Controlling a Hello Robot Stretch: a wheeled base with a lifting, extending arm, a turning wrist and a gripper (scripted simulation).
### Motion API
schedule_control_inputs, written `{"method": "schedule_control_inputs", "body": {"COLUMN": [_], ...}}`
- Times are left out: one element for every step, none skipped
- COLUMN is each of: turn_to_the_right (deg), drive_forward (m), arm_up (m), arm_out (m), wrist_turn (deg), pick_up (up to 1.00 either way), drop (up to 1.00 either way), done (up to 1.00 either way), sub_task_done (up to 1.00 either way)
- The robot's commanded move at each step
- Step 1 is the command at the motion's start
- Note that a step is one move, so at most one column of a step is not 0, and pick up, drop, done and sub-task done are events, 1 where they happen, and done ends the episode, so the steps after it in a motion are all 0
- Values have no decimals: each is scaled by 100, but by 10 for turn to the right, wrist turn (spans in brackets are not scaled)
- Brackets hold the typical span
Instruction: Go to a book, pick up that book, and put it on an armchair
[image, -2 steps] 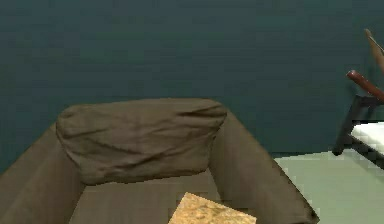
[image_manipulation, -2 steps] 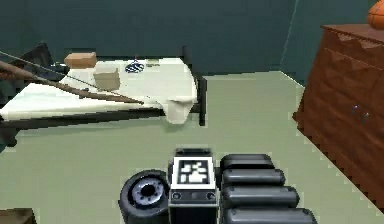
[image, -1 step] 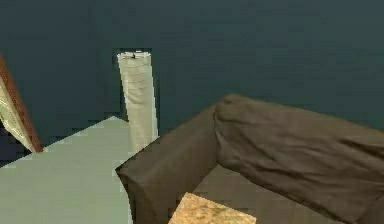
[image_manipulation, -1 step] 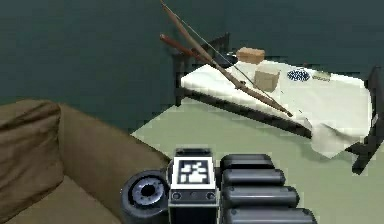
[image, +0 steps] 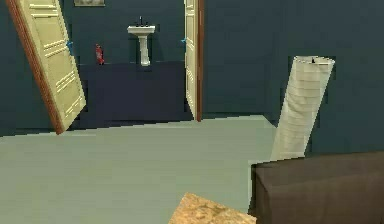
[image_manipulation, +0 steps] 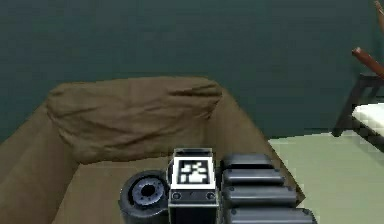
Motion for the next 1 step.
{"method": "schedule_control_inputs", "body": {"turn_to_the_right": [-180], "drive_forward": [0], "arm_up": [0], "arm_out": [0], "wrist_turn": [0], "pick_up": [0], "drop": [0], "done": [0], "sub_task_done": [0]}}
